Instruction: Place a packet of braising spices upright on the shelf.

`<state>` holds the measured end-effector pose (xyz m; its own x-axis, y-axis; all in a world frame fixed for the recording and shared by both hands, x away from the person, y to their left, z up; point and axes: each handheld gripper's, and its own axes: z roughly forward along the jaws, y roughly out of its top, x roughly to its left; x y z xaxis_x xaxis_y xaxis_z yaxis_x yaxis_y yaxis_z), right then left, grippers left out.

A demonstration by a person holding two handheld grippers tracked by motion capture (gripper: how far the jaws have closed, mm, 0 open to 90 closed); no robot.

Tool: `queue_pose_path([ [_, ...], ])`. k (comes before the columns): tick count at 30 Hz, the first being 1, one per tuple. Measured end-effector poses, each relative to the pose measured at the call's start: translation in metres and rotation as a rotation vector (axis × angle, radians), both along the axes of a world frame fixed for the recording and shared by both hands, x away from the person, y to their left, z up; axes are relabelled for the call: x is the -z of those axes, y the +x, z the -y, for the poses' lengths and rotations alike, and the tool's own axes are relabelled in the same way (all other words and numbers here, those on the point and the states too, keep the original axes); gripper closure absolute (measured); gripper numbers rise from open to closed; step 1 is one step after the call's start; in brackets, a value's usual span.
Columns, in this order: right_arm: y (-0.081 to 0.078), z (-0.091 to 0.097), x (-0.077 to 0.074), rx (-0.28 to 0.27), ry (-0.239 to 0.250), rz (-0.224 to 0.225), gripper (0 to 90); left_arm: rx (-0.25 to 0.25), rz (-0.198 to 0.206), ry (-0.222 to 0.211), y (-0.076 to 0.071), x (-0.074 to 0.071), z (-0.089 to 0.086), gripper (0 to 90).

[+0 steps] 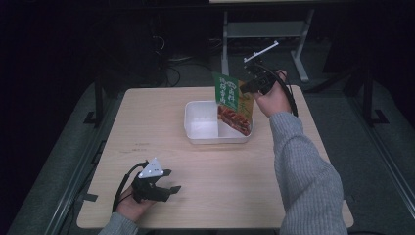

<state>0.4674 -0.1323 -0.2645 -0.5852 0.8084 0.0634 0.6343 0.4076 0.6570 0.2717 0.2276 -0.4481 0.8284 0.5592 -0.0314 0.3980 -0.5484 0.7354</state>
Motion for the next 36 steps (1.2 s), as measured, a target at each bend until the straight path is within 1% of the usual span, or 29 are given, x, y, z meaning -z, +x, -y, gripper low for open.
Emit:
queue_pose_path([
  [4,-0.002,0.002,-0.001,0.004,-0.002,-0.004,85.4,0.002,0.001,0.002,0.0,0.0,0.0,30.7],
  [9,-0.003,0.005,-0.002,0.003,-0.001,0.001,85.9,0.003,0.0,0.002,0.0,0.0,0.0,30.7],
  [10,-0.004,0.006,-0.001,0.008,0.001,-0.007,87.6,0.002,0.001,0.002,0.0,0.0,0.0,30.7],
  [12,-0.004,0.007,-0.001,0.006,0.001,-0.009,87.9,0.002,0.001,0.001,0.0,0.0,0.0,30.7],
  [23,-0.009,0.021,0.007,0.023,0.015,-0.024,87.5,0.005,0.002,0.004,0.0,0.0,0.001,30.7],
  [27,-0.01,0.022,0.007,0.019,0.015,-0.029,87.4,0.008,0.003,0.004,-0.001,0.0,0.002,30.7],
  [33,-0.01,0.022,0.006,0.017,0.021,-0.033,82.4,0.006,0.004,0.001,-0.001,0.0,0.001,30.7],
  [34,-0.011,0.024,0.005,0.021,0.031,-0.032,79.3,0.006,0.004,0.002,-0.001,-0.001,0.001,30.7],
  [36,-0.012,0.025,0.004,0.021,0.035,-0.032,78.4,0.006,0.004,0.001,-0.001,-0.001,0.001,30.7],
])
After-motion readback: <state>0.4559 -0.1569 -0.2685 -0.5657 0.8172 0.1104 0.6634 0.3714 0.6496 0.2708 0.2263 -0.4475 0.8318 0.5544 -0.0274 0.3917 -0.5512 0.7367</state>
